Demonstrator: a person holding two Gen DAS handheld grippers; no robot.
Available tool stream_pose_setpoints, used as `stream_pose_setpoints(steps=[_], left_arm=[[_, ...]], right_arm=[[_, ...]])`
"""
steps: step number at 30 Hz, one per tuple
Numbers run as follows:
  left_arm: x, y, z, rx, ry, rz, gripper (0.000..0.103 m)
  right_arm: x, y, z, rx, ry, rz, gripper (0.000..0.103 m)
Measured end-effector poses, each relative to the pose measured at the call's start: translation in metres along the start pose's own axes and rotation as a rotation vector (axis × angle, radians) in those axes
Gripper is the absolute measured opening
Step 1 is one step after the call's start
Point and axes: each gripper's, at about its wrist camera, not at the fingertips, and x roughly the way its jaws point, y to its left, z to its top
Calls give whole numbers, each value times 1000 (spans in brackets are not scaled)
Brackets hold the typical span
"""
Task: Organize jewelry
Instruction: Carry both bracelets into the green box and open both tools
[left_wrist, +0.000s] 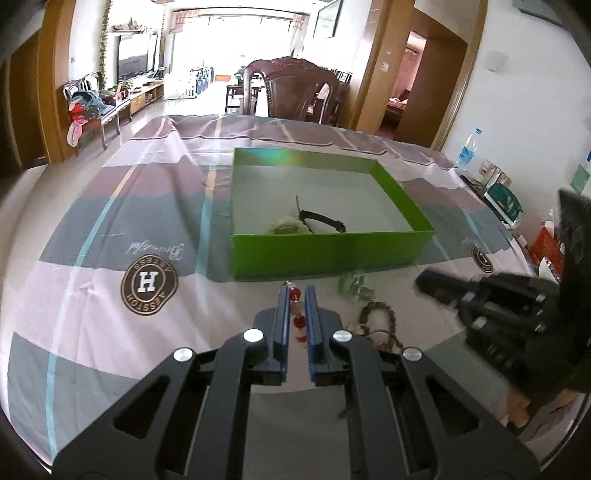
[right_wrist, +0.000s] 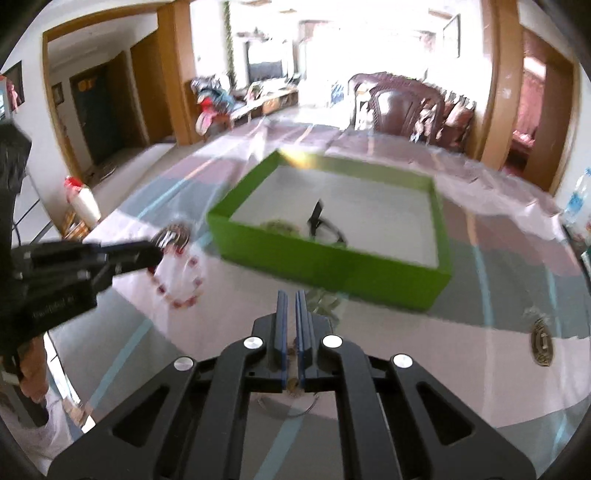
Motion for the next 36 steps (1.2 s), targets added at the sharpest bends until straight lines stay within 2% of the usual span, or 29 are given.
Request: stream_pose_setpoints(steps=[2,3,5,11,12,13,14,18,24,29,33,36], left_arm=[[6,0,-2,-9,17,-8,8],[10,0,-4,-17,30,-11,8],[18,3,-9,-30,51,-12,8],[30,14,-20,-58,84,-3,8],[31,16,-21,-62,86,-1,8],[31,17,-22,-64,87,-1,8],[32,18,-23,-66,89,-1,8],[35,20,-23,-73,93,-1,8],[27,21,-14,-80,70,-20,8],[11,12,5,-59,18,-31,8],[3,-1,36,-29,-43,-51,8],[11,-7,63,-10,-73,-57,8]], right_arm=[[18,5,-9,-32,50,-4,31],[30,8,-15,-47,79,-23,31],[43,13,-25,-57,128,-1,31],[61,22,-41,-76,190,26,30],[62,22,-43,-76,197,26,29],[63,22,-45,-76,204,31,22],[63,22,-46,-76,207,29,9],[62,22,-48,-75,210,49,8],[41,17,-34,-43,144,50,8],[7,12,-6,-55,21,4,8],[-12,0,23,-56,-94,-62,8],[-16,-13,52,-36,-174,-98,8]])
